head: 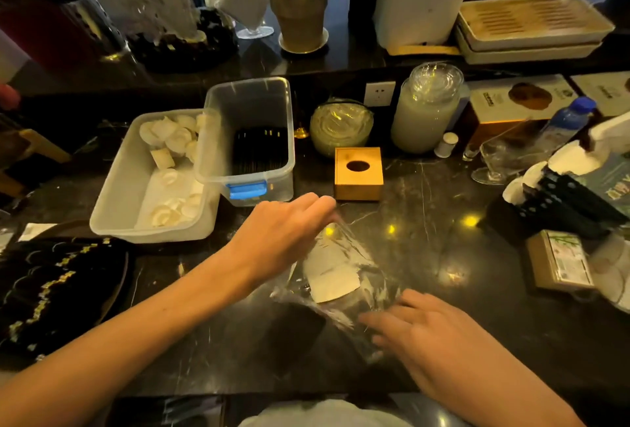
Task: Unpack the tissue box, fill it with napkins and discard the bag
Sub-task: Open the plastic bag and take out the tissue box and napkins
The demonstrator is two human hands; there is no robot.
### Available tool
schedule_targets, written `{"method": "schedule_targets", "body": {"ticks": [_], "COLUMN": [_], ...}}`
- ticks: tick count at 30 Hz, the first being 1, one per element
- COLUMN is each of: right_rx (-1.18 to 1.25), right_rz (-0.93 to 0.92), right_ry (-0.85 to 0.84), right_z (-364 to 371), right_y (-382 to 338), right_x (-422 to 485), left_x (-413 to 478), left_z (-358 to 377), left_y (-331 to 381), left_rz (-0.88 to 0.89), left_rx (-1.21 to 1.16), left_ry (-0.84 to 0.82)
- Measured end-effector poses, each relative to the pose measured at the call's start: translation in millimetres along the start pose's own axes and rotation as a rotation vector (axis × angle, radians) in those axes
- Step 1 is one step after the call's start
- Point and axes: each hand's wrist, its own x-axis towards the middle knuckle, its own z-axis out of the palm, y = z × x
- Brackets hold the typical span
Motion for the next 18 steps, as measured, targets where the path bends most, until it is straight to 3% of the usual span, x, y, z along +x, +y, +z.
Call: {"method": "schedule_targets", "body": {"ticks": [3, 7, 10, 13, 16, 18], "right_rx": [0.111, -0.121, -0.33, -0.332, -0.407, -0.367], "right_rz": [0.112, 0.273, 0.34, 0.481, 0.409, 0.313], "right_ry": [-0.037, -0.264, -0.326, -0.318, -0.285, -0.356], "right_z": [2, 5, 15, 25, 49, 68], "right_y": [-13, -43, -41, -32, -35, -36], "right_x": [23, 80, 103, 107, 120, 139], "left_x": [-1, -1, -1, -3, -5, -6], "left_z": [5, 9, 9, 8, 11, 13], "left_y": [12, 19, 16, 10, 9, 11], "left_rz": [-0.003, 0.01, 0.02, 0.019, 0.018, 0.039], "left_rx": [-0.003, -0.037, -0.063, -0.066, -0.095, -0.107], "left_ry": [0.006, -0.03, -0.066, -0.078, -0.057, -0.052]}}
